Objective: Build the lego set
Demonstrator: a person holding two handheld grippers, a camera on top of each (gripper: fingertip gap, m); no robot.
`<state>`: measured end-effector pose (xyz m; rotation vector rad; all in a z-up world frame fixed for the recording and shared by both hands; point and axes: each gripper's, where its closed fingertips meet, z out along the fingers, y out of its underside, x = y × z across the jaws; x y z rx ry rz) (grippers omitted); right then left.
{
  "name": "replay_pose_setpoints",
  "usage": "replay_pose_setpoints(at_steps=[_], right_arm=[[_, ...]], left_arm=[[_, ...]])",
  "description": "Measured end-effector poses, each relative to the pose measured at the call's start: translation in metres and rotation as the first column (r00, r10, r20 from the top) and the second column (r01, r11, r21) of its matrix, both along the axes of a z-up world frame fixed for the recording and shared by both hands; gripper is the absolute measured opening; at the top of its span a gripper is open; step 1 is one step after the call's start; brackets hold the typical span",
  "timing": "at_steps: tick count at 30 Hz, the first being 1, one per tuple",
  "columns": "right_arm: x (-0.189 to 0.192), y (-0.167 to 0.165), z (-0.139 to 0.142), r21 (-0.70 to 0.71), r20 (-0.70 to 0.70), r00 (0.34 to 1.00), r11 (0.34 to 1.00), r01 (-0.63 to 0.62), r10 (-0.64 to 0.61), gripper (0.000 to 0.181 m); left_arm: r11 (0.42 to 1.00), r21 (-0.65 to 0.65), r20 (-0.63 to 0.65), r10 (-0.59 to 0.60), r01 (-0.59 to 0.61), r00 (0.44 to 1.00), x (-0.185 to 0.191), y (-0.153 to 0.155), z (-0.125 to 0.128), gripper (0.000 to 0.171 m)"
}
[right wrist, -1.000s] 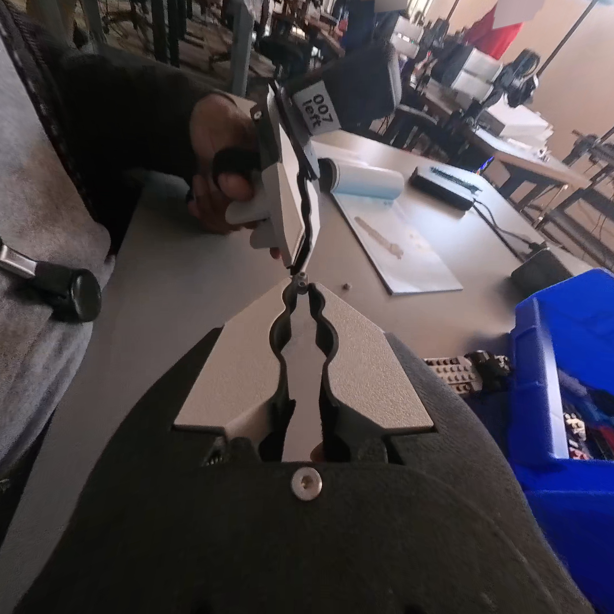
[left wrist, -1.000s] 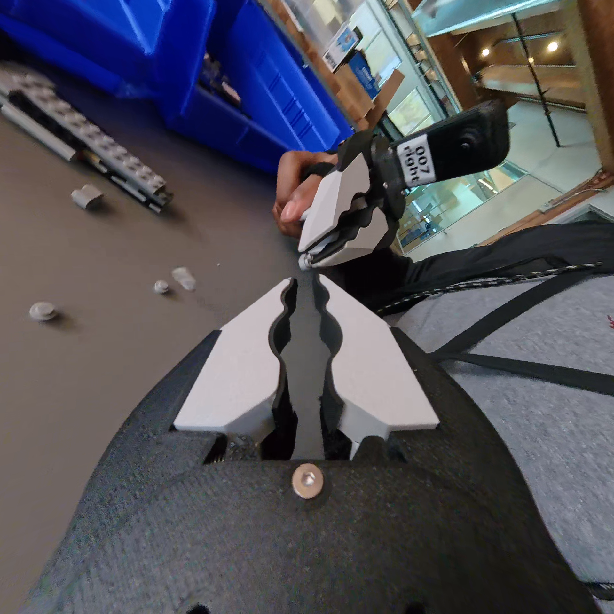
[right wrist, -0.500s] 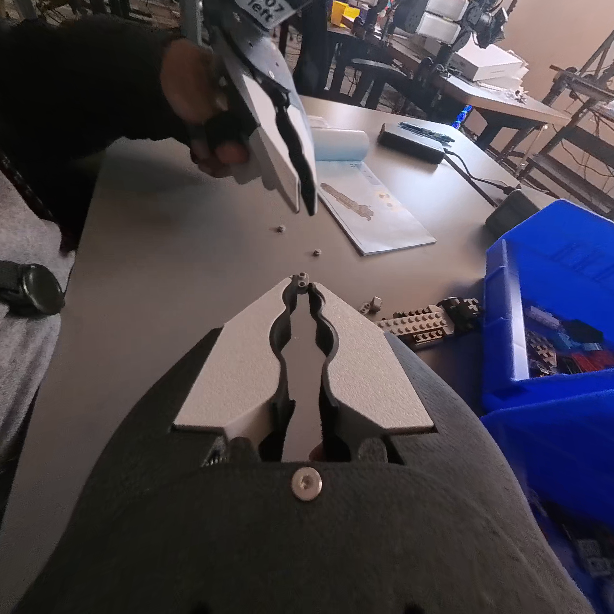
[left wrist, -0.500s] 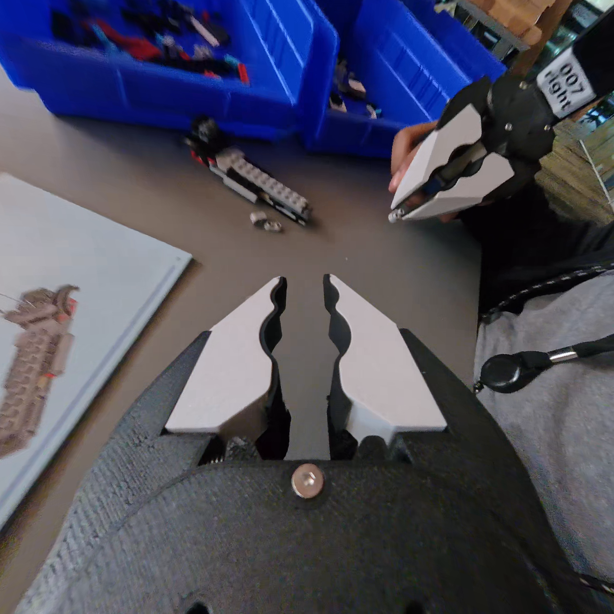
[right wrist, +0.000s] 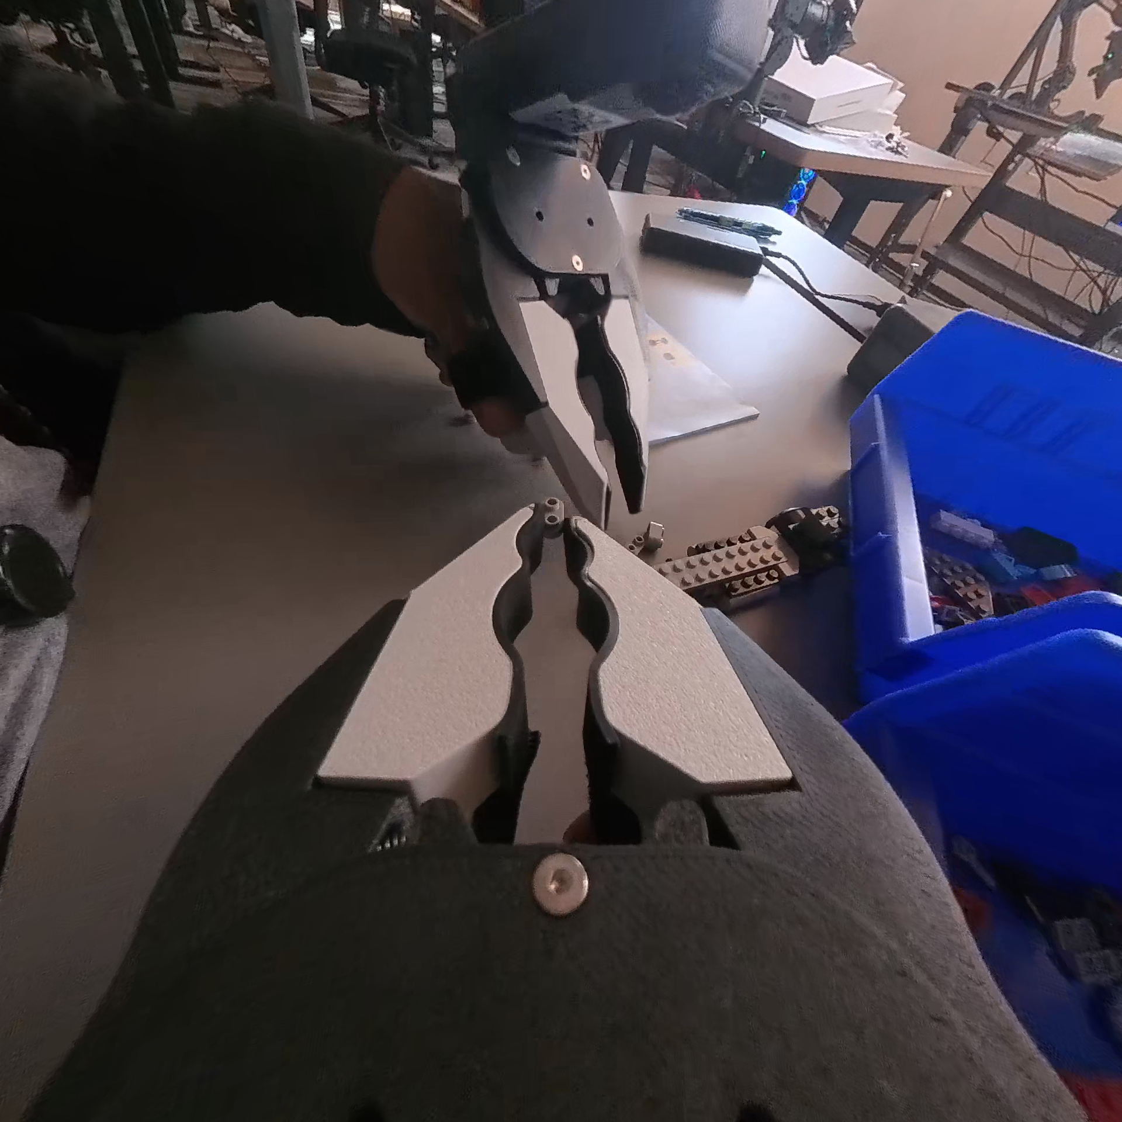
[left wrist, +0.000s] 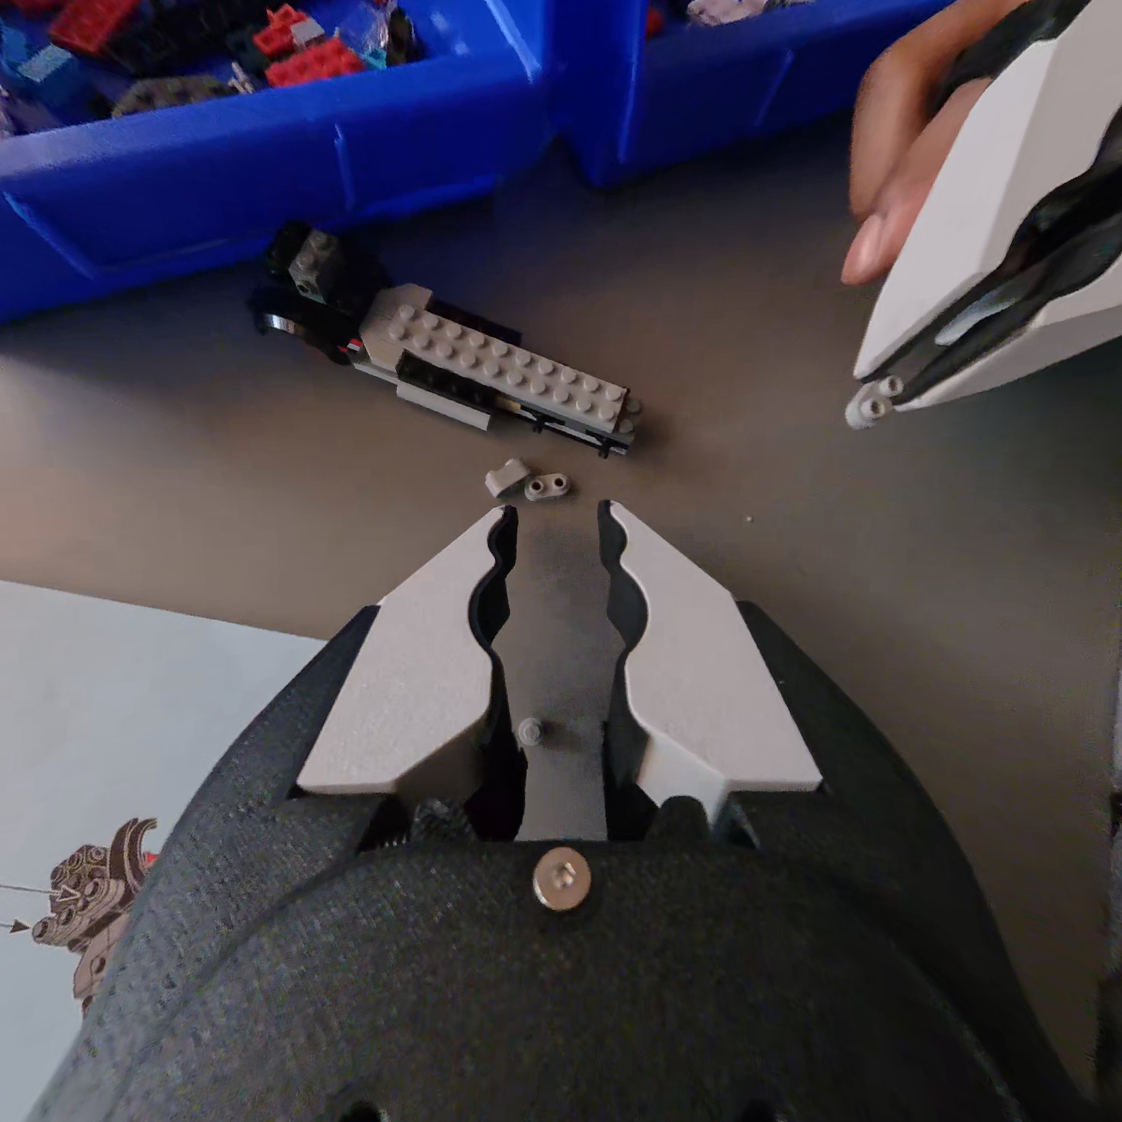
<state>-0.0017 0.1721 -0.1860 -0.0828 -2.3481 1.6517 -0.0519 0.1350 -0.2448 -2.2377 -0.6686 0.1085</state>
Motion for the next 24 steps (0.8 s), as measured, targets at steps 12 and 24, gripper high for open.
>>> replay_pose_setpoints(at_steps=[12,24], right_arm=[[0.002,0.005,0.005,-0.03,0.002,1.0,1.0,-0.003,0.003,0.007],[0.001,0.006,0.005,-0.037,0.015,1.0,0.999,-0.004,0.005,0.007]], left_arm=[[0.997,-0.045,-0.026,-0.07,0.069,0.997,0.006,0.014,-0.008,0.03],[0.99,-0.07,-0.088,-0.13,0.124,0.988,0.003,0.014,-0.01,0.023]])
